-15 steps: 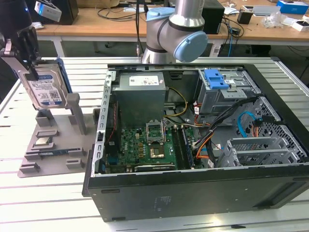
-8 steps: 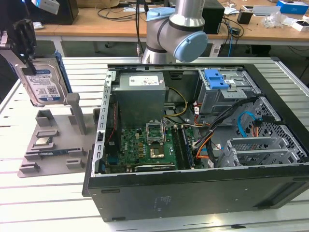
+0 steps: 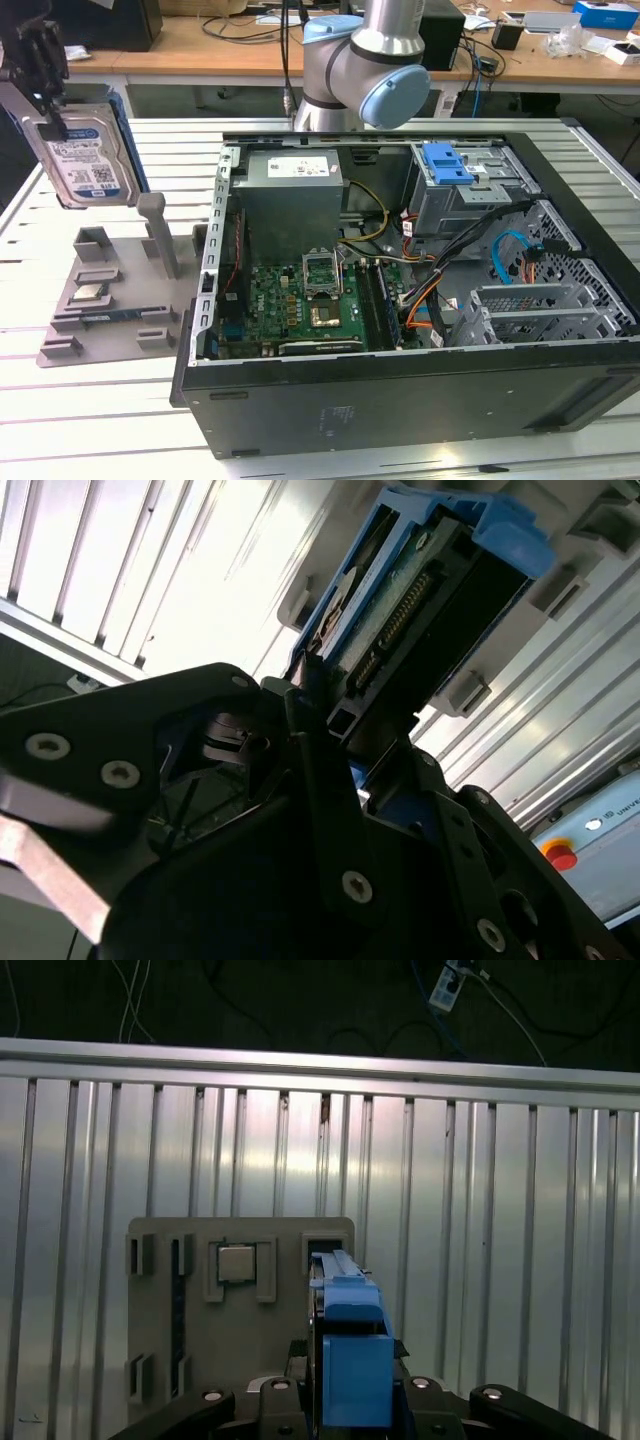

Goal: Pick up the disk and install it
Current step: 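Pick up the disk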

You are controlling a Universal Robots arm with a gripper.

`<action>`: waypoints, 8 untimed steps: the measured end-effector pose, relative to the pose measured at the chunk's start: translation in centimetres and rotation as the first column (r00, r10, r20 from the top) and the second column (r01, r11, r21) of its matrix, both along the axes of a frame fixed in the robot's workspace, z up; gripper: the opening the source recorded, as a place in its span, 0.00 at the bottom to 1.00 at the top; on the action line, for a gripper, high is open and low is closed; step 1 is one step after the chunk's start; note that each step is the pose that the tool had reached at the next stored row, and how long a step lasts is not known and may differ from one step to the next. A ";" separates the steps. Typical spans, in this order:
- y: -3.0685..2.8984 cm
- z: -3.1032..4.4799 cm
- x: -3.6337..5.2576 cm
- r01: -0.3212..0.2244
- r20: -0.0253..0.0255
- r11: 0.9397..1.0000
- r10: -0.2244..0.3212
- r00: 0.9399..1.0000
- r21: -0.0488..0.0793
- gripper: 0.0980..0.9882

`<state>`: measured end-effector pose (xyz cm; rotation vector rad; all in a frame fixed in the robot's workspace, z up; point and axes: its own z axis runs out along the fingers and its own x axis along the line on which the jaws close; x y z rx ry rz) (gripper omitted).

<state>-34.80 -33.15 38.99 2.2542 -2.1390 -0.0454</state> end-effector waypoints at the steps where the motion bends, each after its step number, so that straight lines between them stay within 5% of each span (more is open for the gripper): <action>1: 0.00 0.14 0.00 0.000 0.000 1.000 0.000 1.000 0.000 0.30; 8: 0.00 1.21 0.00 0.000 0.000 1.000 0.000 1.000 0.000 0.30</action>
